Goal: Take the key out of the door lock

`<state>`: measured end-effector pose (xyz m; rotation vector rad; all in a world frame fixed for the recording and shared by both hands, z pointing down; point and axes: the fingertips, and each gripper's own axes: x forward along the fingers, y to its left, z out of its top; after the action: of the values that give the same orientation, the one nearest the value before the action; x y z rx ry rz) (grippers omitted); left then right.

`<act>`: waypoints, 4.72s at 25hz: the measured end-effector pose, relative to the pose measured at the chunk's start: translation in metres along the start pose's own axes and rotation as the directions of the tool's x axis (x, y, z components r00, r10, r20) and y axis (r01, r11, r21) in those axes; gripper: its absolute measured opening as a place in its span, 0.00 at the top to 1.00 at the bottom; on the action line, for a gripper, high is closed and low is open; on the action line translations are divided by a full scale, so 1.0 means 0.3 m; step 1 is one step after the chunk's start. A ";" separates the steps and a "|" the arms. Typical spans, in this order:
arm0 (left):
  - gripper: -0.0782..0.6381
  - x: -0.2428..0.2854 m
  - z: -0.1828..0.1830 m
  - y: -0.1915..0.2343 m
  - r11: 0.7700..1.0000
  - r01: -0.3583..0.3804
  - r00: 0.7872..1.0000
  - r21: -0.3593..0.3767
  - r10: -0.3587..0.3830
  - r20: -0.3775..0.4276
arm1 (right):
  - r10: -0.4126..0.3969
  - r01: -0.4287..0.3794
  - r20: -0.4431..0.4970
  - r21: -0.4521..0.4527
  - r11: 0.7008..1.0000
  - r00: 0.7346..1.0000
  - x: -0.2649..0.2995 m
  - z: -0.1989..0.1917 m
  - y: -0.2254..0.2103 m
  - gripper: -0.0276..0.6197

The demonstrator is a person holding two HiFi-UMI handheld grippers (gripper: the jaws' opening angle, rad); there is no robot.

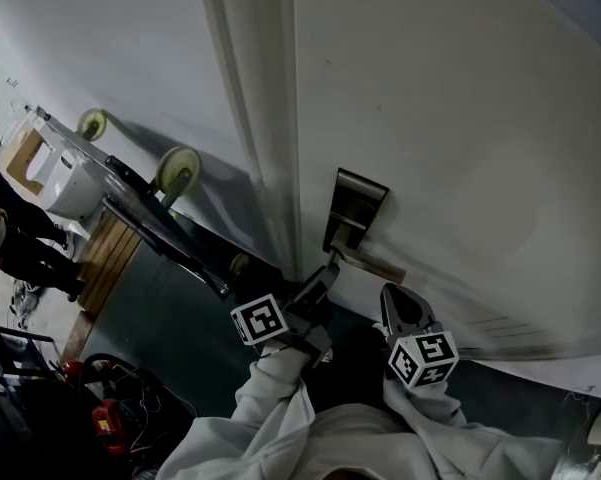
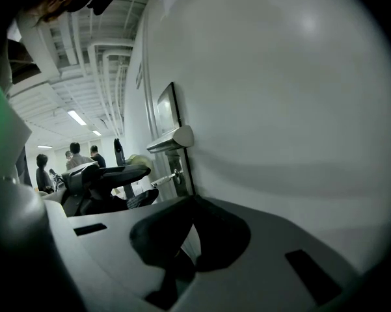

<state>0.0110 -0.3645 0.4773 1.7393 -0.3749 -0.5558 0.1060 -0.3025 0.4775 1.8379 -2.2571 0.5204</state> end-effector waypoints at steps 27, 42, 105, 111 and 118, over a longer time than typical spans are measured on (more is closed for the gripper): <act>0.85 0.067 0.031 0.050 0.992 -0.045 0.996 -0.119 0.054 0.069 | 0.016 -0.016 -0.024 -0.013 1.000 1.000 0.028 0.003 -0.001 0.88; 0.85 0.028 0.012 0.045 0.990 -0.034 0.993 -0.140 0.050 0.111 | 0.038 -0.039 -0.024 -0.021 0.999 0.999 0.010 -0.003 -0.009 0.88; 0.85 -0.324 0.103 -0.052 0.536 -0.384 0.918 0.752 0.313 0.246 | 0.195 -0.193 0.023 -0.075 0.978 0.981 0.026 0.018 0.122 0.88; 0.85 -0.349 0.097 -0.048 0.392 -0.427 0.887 0.815 0.358 0.293 | 0.153 -0.149 0.044 -0.068 0.986 0.987 0.005 0.024 0.070 0.88; 0.85 -0.344 0.082 -0.037 0.360 -0.441 0.874 0.822 0.379 0.303 | 0.137 -0.132 0.058 -0.082 0.988 0.989 -0.018 0.030 0.046 0.88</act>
<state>-0.0889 -0.3274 0.4794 2.4858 -1.3085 0.0293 0.0943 -0.2987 0.4652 1.6976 -2.4192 0.3931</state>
